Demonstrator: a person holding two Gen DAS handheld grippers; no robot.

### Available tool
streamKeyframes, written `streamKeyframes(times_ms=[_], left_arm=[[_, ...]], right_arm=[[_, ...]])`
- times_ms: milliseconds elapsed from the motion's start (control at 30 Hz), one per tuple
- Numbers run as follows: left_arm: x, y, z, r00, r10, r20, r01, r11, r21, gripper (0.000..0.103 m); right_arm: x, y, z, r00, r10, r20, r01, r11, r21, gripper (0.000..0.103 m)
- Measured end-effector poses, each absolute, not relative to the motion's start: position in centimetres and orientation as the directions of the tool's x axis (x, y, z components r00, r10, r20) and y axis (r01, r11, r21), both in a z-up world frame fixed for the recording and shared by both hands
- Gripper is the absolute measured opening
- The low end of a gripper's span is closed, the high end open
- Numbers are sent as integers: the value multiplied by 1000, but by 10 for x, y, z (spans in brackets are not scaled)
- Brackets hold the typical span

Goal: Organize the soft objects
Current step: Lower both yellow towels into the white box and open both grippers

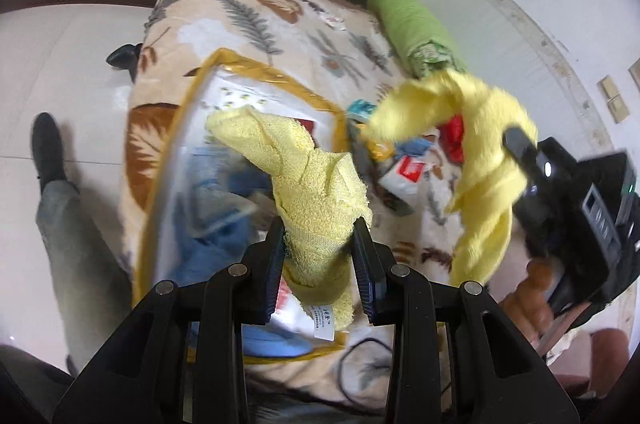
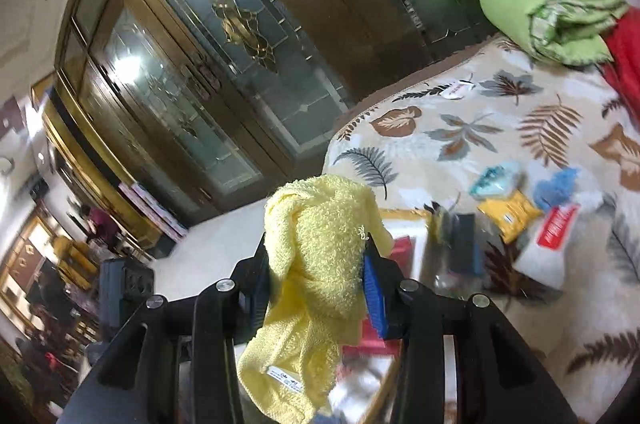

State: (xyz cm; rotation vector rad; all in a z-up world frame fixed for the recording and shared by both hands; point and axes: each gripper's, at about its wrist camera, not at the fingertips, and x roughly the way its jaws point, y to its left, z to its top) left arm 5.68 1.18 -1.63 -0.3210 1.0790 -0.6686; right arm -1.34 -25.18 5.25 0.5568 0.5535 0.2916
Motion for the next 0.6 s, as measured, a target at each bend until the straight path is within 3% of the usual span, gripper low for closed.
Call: streamKeyframes(times_ms=[100,300,600], left_arm=[[69,20,-30,280,-645,-711,342,759,-554,31],[91,14,-53,246,-598,-763,329,792,-515,31],[103,-3,-76,213,-561,-800,355,807,-471,32]], right_arm=[[11,-233,40,792,411,-452,-128,836,534,40],[51,-219,-21,687,342,-641,-26,893,449,40],[61,-226,-51,638,288,-715,60,906,418,40]])
